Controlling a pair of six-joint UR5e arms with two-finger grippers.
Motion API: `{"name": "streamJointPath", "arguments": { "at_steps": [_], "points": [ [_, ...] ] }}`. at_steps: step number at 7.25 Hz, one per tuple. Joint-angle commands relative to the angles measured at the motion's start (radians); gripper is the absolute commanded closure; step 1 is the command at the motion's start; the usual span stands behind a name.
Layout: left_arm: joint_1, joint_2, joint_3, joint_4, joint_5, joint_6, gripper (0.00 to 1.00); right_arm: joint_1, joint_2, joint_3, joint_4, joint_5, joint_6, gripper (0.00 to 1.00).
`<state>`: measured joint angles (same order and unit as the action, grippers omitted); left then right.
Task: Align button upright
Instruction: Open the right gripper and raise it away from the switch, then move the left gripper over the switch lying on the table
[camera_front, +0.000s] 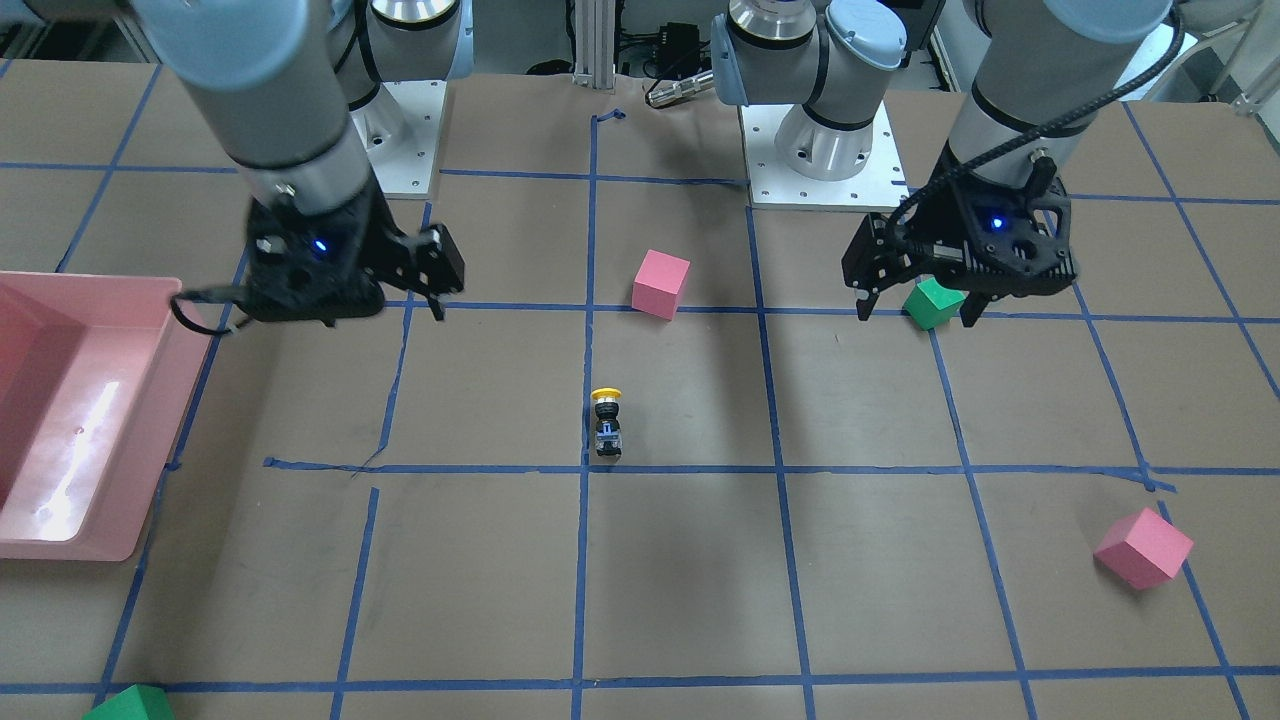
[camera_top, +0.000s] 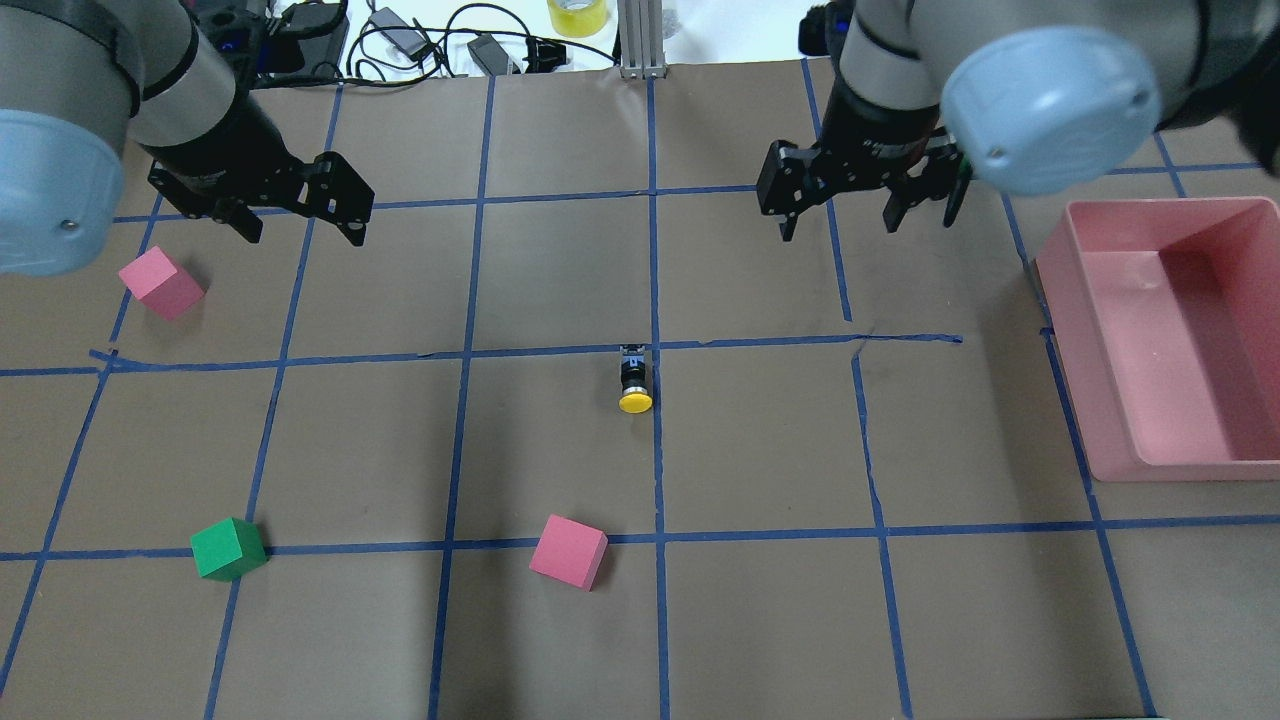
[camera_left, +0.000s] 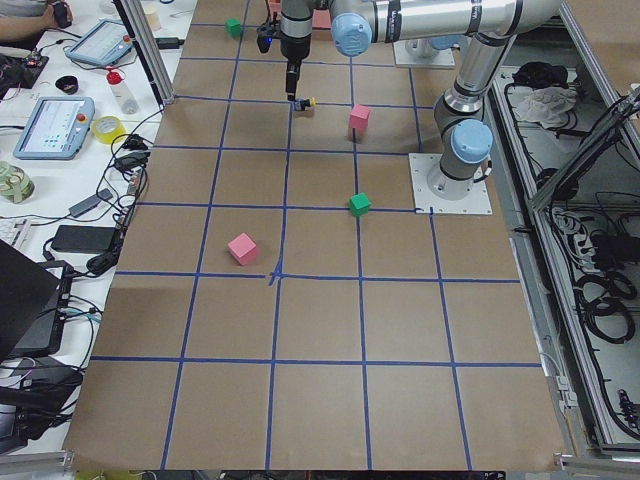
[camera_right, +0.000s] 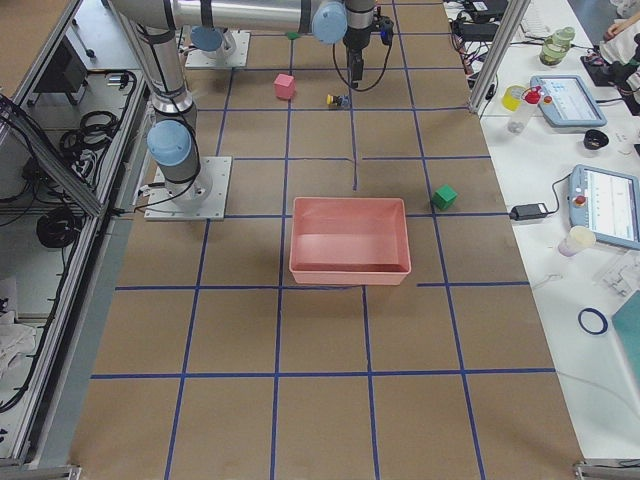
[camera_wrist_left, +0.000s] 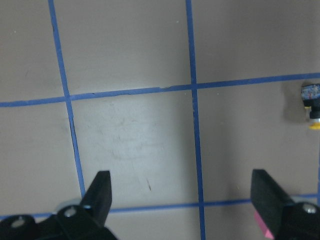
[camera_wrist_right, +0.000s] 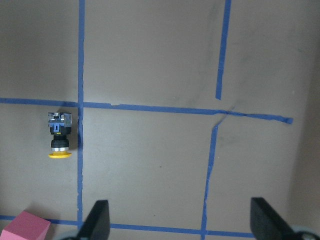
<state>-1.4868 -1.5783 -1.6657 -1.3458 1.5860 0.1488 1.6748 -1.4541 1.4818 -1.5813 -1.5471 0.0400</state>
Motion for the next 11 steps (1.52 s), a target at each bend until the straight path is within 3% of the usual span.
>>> {"name": "streamJointPath", "arguments": {
  "at_steps": [1, 3, 4, 8, 9, 11],
  "points": [
    [0.007, -0.031, -0.073, 0.109, -0.014, -0.006, 0.00, -0.030, -0.018, -0.124, 0.158, -0.050, -0.023, 0.00],
    [-0.041, -0.048, -0.184, 0.326, -0.026, -0.035, 0.00, -0.035, -0.029, -0.124, 0.141, -0.047, -0.026, 0.00],
    [-0.108, -0.051, -0.233, 0.456, -0.056, -0.158, 0.00, -0.035, -0.026, -0.124, 0.088, -0.051, -0.026, 0.00],
    [-0.294, -0.129, -0.452, 0.976, -0.043, -0.406, 0.00, -0.049, -0.025, -0.124, 0.075, -0.039, -0.038, 0.00],
    [-0.334, -0.155, -0.483, 1.057, -0.025, -0.440, 0.00, -0.050, -0.023, -0.124, 0.075, -0.039, -0.041, 0.00],
    [-0.445, -0.221, -0.485, 1.068, 0.101, -0.556, 0.00, -0.050, -0.025, -0.124, 0.075, -0.039, -0.042, 0.00]
  ]
}}
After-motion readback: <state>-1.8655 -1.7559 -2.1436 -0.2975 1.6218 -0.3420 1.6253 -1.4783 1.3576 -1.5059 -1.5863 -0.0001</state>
